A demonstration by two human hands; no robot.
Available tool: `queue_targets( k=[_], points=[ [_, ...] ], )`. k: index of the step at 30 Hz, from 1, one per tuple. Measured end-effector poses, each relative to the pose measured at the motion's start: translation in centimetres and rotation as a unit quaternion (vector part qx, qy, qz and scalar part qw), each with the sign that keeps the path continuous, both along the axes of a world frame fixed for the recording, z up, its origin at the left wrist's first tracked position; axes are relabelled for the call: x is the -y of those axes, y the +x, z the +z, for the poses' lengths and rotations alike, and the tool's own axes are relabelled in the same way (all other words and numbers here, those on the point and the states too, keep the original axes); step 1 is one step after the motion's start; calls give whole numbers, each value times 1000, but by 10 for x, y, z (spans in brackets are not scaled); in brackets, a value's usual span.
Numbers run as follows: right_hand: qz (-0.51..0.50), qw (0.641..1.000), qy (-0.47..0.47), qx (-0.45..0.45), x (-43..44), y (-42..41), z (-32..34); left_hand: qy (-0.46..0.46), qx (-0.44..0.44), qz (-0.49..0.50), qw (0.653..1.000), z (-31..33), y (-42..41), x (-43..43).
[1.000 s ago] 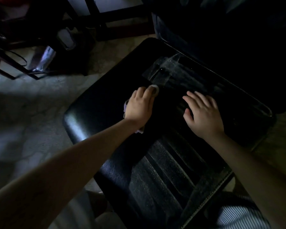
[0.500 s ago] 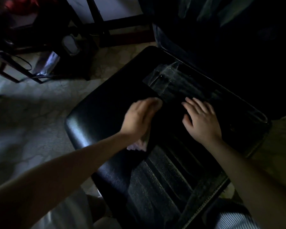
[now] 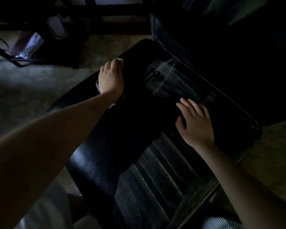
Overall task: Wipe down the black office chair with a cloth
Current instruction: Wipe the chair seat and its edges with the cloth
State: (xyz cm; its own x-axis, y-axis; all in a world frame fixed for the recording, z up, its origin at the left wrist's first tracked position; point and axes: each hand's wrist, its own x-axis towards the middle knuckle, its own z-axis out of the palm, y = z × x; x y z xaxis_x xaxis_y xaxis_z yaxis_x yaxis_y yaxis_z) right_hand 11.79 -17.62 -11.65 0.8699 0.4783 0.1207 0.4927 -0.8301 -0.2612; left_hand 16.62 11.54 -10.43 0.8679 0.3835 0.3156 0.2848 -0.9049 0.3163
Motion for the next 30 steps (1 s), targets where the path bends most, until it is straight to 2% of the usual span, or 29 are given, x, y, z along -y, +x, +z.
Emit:
queue_targets(
  k=[11, 22, 27, 30],
  points=[
    [13, 999, 12, 33, 1, 4, 0, -23, 16, -27, 999, 0, -13, 9],
    [10, 999, 26, 40, 0, 3, 3, -54, 27, -140, 988, -4, -59, 92],
    [21, 998, 11, 50, 2, 5, 3, -55, 19, -242, 969, -2, -92, 132],
    [24, 999, 6, 46, 3, 6, 3, -135, 21, -247, 959, 6, -96, 134]
  ],
)
